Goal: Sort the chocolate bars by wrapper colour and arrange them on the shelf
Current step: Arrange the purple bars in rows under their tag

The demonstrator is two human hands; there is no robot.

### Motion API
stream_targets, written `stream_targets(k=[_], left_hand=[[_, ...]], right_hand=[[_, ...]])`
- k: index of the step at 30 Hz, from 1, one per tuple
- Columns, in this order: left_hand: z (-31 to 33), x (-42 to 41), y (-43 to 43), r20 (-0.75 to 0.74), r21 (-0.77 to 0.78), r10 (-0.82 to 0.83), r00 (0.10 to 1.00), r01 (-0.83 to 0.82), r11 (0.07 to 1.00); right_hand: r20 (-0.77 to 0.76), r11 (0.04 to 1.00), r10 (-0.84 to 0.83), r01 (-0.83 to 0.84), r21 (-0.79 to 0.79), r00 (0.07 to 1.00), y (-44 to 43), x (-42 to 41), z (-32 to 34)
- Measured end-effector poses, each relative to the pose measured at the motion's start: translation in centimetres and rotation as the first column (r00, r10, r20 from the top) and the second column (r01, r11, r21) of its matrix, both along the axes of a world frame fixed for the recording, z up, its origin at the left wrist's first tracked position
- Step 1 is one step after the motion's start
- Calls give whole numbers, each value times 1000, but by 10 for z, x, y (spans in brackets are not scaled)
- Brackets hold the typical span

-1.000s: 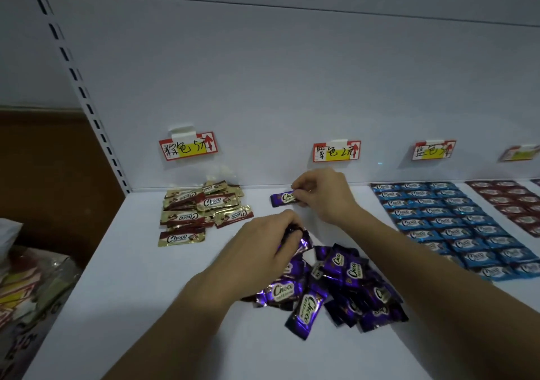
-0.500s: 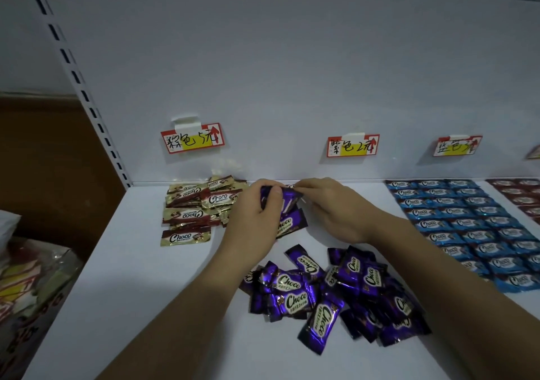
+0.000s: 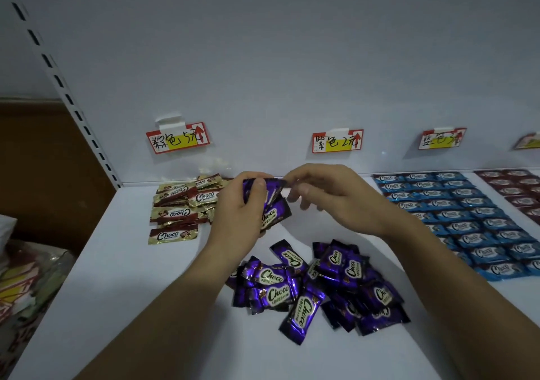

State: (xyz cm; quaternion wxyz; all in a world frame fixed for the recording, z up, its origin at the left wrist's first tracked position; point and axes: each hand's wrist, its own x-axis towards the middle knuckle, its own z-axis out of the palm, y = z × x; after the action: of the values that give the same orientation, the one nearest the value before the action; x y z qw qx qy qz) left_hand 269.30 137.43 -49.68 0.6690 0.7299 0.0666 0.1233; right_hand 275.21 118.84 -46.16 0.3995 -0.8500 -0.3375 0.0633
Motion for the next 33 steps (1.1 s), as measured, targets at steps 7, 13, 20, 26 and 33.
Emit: stream_targets(k=[7, 13, 20, 26, 33], left_hand=[[9, 2, -13, 188, 187, -133, 973, 97, 978], [7, 6, -15, 130, 98, -282, 951, 270, 958], [5, 13, -15, 139, 74, -241, 961, 232, 970], [6, 12, -17, 77, -76, -269, 960, 274, 959], [8, 14, -11, -6, -315, -243, 970, 229, 921]], right_hand=[[-235, 921, -55, 140, 364, 970, 11, -8, -4], [-318, 875, -146, 273, 401, 937, 4, 1, -9], [-318, 845, -197, 325, 424, 927, 3, 4, -10], [-263, 803, -305, 395, 446, 916, 5, 6, -12], [-336, 762, -259, 405, 506, 906, 1, 7, -10]])
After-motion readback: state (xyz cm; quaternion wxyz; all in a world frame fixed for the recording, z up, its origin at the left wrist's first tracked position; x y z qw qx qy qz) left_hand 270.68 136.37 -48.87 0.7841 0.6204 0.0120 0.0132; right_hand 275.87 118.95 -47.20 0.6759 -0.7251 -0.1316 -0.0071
